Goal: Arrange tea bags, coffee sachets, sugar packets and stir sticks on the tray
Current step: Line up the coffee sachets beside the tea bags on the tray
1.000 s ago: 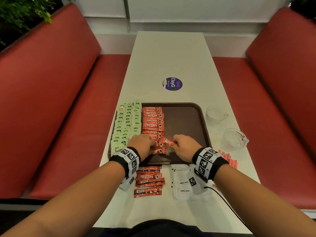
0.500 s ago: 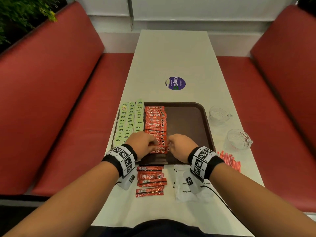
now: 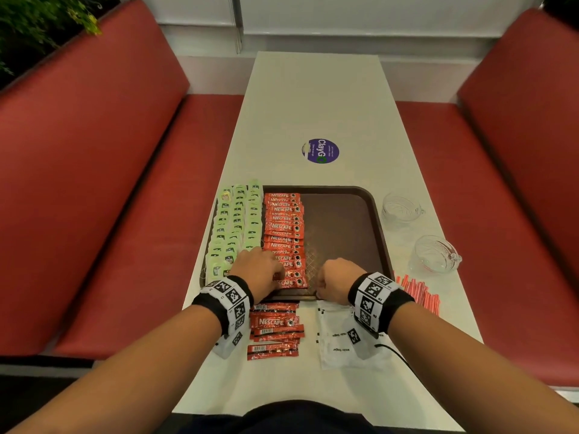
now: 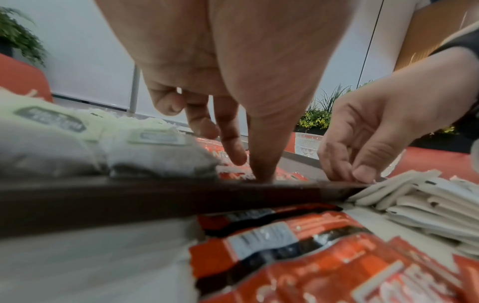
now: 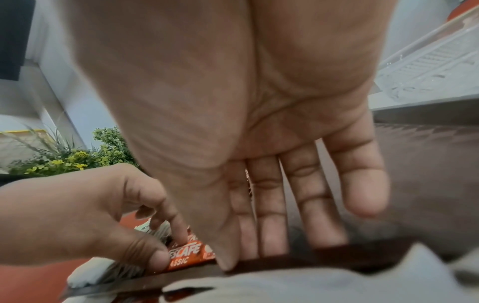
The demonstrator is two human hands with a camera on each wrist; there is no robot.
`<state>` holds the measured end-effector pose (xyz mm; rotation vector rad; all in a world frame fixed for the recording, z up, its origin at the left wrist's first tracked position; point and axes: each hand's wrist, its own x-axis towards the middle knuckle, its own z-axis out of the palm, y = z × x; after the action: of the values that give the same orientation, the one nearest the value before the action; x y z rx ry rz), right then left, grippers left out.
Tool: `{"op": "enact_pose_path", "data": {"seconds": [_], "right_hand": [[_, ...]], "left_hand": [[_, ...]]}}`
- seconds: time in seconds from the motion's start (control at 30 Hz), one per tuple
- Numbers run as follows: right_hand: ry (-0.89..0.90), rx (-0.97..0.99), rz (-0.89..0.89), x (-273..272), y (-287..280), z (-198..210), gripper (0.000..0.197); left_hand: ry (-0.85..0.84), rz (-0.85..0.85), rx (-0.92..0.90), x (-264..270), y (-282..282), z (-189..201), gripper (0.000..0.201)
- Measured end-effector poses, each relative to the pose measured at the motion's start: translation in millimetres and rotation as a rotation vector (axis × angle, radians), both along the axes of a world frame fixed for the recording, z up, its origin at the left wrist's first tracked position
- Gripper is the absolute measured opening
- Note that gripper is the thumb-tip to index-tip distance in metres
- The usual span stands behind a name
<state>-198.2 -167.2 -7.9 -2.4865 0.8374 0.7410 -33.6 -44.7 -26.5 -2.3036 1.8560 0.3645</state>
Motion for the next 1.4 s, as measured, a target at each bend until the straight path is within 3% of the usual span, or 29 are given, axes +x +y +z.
{"op": "enact_pose_path", "data": {"seconds": [0.3, 0.47, 0.67, 0.97, 1.13, 1.4], "right_hand": [[0.002, -0.004, -0.027, 1.0, 2.2, 2.4, 0.036], [-0.051, 0.017, 0.027, 0.6, 12.6, 8.4, 0.011], [-0.159, 0.099, 0.153, 8.4, 37.2, 12.6, 0.021], [-0.023, -0.055, 0.357, 16.8, 81.3, -1.8, 0.028], [-0.001, -0.079, 0.373, 18.0, 84.5, -4.2, 0.020], [-0.001, -0.060, 0.393, 20.5, 85.4, -7.1, 0.023]], "left_hand": [[0.019, 0.030, -0.015, 3.0, -8.4, 2.8, 0.017], [0.089, 0.008, -0.099, -1.3, 10.4, 14.8, 0.022], [0.064, -0.063, 0.028, -2.0, 52.7, 11.0, 0.026], [0.001, -0.037, 0.061, -11.8, 80.6, 1.2, 0.037], [-0.007, -0.009, 0.057, -16.1, 80.1, 2.4, 0.030], [-0.026, -0.035, 0.082, -14.9, 75.7, -1.8, 0.023]]}}
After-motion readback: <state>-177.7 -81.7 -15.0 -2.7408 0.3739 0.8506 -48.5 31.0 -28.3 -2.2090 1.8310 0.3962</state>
